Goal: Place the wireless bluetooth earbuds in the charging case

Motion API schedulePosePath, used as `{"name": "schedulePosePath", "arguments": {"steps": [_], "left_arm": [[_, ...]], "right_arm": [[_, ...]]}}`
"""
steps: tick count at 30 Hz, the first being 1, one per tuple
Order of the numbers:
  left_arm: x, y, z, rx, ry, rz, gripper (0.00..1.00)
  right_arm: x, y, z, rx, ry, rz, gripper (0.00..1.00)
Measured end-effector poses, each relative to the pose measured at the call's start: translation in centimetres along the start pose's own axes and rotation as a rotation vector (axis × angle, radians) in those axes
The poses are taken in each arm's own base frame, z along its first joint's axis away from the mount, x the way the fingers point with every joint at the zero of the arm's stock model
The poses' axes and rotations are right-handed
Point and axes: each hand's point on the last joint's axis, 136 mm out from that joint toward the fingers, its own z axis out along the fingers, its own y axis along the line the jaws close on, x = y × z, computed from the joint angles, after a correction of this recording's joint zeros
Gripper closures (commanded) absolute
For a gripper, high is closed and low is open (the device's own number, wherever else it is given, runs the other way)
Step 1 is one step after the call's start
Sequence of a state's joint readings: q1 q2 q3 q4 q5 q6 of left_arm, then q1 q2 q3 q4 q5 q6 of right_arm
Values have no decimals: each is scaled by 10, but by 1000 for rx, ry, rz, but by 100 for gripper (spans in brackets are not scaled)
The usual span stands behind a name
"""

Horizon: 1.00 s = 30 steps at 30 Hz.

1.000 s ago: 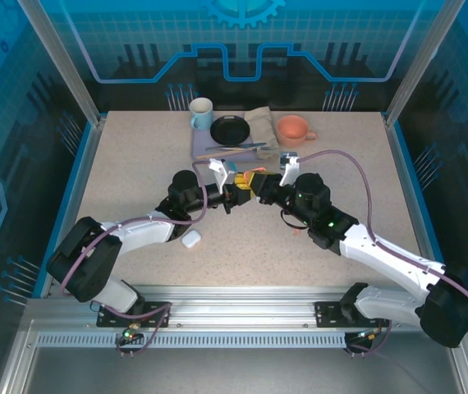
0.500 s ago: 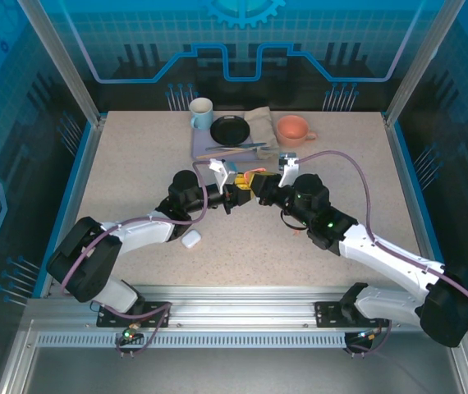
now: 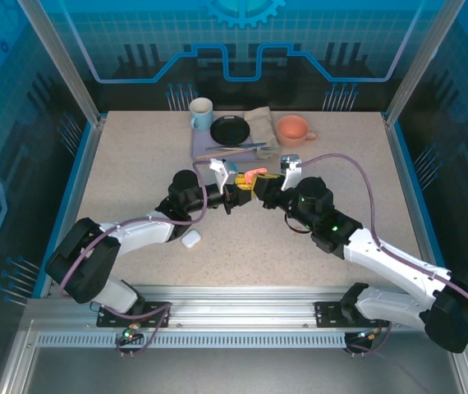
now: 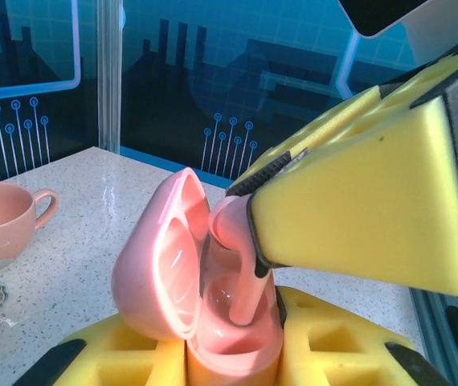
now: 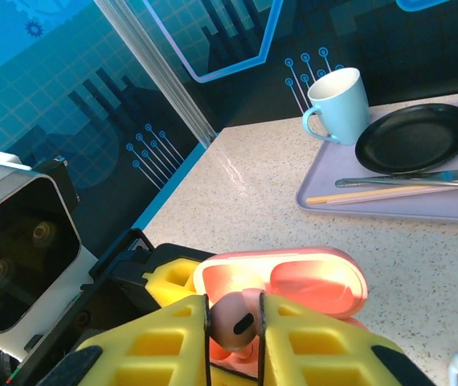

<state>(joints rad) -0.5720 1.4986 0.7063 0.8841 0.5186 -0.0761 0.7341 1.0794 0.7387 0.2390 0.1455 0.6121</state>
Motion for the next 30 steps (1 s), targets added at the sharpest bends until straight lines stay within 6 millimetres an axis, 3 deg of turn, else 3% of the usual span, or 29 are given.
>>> {"name": "schedulePosePath", "arguments": {"steps": [18,30], "left_arm": [[7,5,-1,-25,27,-21,100],[5,4,-1,-25,21,0,100]], "right_arm": [[7,3,16,-6,30,-5,82],[7,6,12,-16,32,-7,82]]}}
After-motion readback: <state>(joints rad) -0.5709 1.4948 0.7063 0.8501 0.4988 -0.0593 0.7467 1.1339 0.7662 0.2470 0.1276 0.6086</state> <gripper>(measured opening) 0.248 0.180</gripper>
